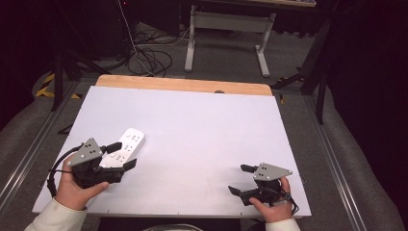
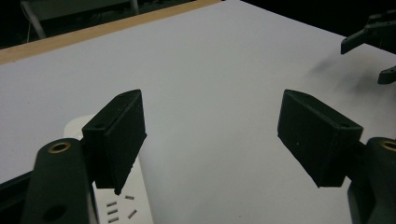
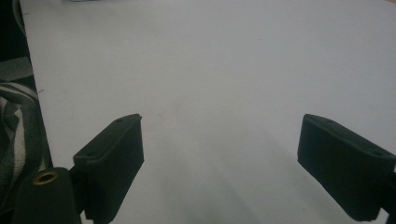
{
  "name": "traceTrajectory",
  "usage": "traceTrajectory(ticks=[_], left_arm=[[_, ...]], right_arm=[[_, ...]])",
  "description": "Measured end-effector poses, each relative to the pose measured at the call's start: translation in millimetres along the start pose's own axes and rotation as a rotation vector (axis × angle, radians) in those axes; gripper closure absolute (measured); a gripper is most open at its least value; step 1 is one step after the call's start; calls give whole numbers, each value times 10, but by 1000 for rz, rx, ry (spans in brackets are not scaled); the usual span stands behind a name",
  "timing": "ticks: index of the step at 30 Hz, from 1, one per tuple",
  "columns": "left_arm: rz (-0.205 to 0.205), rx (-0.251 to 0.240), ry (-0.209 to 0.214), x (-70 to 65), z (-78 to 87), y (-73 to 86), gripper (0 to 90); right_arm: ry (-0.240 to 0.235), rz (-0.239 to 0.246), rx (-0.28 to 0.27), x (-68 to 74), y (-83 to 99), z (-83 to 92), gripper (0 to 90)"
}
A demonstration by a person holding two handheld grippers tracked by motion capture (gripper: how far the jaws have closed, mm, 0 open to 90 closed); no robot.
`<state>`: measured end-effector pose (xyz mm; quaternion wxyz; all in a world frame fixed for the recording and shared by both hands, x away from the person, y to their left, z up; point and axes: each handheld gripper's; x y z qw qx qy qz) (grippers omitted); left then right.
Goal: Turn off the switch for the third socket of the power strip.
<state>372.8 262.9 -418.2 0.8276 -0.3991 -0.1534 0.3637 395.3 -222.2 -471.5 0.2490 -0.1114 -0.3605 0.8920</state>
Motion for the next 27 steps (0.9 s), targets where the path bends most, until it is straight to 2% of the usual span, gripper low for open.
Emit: traceTrajectory(ticks=[9, 14, 20, 27], left_arm=[[-21, -30, -1, -47, -90, 258, 210], [-21, -13, 4, -42, -159, 395, 210], [-4, 0, 18, -68, -210, 472, 210], [-21, 29, 18, -100, -284, 549, 210]], right_arm=[[-2, 4, 3, 6, -4, -3, 149], [-3, 7, 6, 9, -5, -7, 149], [-6, 8, 6, 11, -2, -10, 149], [-6, 9, 11, 11, -2, -14, 149]])
Point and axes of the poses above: each handheld gripper's, and its own axes: z roughly backward along the jaws, y roughly out of its underside, x roughly to its left, and after that the axes turned 14 degrees about x, right-handed
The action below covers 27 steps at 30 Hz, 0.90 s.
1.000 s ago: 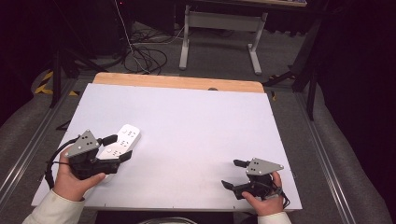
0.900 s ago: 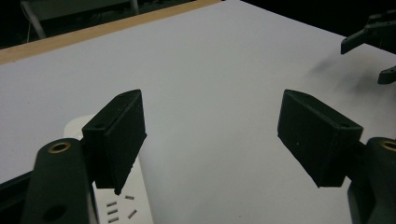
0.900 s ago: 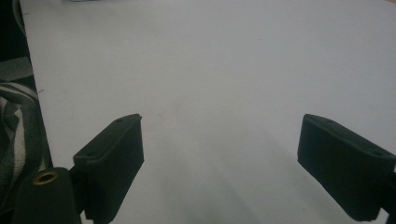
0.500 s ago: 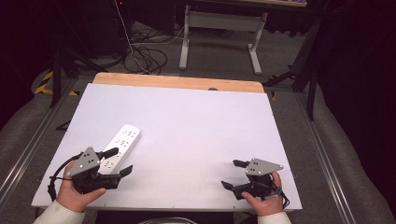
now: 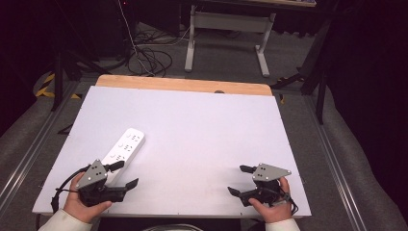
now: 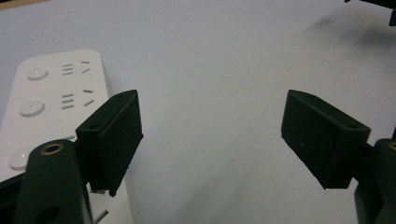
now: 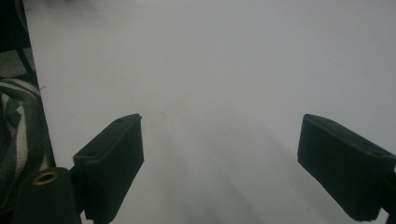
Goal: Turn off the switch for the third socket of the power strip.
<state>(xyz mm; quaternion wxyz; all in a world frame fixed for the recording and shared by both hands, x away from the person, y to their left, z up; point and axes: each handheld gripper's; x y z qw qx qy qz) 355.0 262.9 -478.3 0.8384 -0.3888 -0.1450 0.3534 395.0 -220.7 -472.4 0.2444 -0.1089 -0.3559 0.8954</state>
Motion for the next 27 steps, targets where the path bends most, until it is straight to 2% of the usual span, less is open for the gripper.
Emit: traceTrajectory(ticks=[3, 6, 10, 12, 17, 23, 27], left_arm=[[-36, 30, -21, -14, -34, 31, 210], [-55, 46, -30, -13, -57, 48, 210], [-33, 45, -4, -25, -77, 55, 210], [-34, 36, -6, -24, -78, 40, 210], [10, 10, 9, -29, -54, -3, 210], [8, -23, -2, -18, -38, 2, 210], [-8, -35, -14, -14, -32, 12, 211]], right_arm=[[-2, -1, 2, 0, 1, -4, 149], [-1, -2, 2, 0, 1, -4, 149], [-2, -3, 7, -4, 3, -9, 149], [-2, -4, 6, -4, 3, -9, 149], [-4, -6, 4, -5, 1, -13, 149], [-3, -8, 2, -6, 2, -11, 149], [-3, -7, 4, -7, 3, -13, 149]])
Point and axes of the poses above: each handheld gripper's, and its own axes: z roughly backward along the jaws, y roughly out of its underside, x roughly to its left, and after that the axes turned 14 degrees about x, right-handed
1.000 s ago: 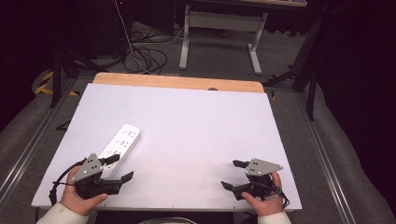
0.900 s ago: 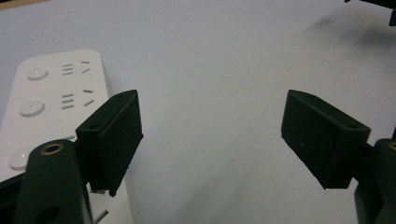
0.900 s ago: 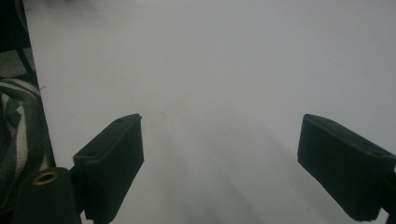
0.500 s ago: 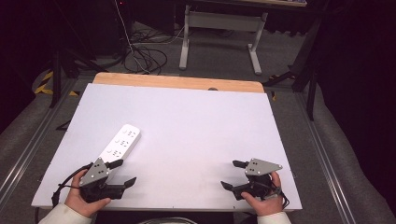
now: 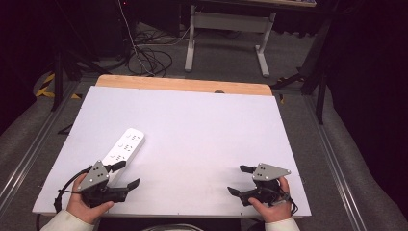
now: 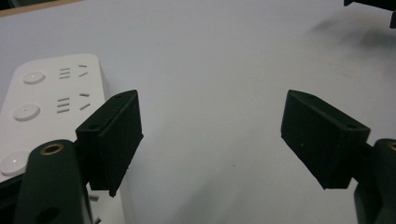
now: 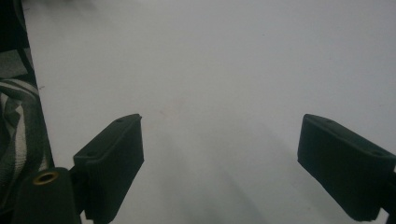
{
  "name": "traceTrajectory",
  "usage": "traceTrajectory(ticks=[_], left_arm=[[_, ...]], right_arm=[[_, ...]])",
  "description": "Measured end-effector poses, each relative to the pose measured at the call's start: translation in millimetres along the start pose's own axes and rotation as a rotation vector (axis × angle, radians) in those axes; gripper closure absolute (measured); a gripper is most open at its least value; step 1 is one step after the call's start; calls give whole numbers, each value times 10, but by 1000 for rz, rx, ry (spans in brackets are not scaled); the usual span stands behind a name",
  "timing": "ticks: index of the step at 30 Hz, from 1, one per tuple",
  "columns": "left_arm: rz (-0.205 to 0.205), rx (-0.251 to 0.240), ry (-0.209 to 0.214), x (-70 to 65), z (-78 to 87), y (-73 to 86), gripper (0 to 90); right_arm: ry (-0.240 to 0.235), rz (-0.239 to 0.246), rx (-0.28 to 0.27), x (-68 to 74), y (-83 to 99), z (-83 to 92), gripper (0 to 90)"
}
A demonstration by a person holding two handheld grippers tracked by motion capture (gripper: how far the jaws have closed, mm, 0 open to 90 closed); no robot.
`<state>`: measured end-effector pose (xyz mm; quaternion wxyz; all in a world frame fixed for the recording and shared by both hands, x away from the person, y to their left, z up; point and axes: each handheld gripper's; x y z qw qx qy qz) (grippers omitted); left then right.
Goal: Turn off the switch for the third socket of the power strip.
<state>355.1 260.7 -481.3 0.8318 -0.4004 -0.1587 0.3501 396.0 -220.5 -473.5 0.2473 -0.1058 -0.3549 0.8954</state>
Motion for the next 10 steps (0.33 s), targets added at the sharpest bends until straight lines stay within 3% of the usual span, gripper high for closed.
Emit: traceTrajectory(ticks=[5, 10], left_arm=[[-9, 18, -19, 0, 0, 2, 211], [18, 37, -17, 6, 7, -4, 211]], right_arm=[[2, -1, 0, -3, 3, 4, 149], [1, -3, -2, -6, 5, 3, 149]])
Point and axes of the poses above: each handheld gripper's, and its own axes: z roughly backward along the jaws, y roughly out of its underside, x roughly to its left, and after that the axes turned 14 degrees about x, right-handed
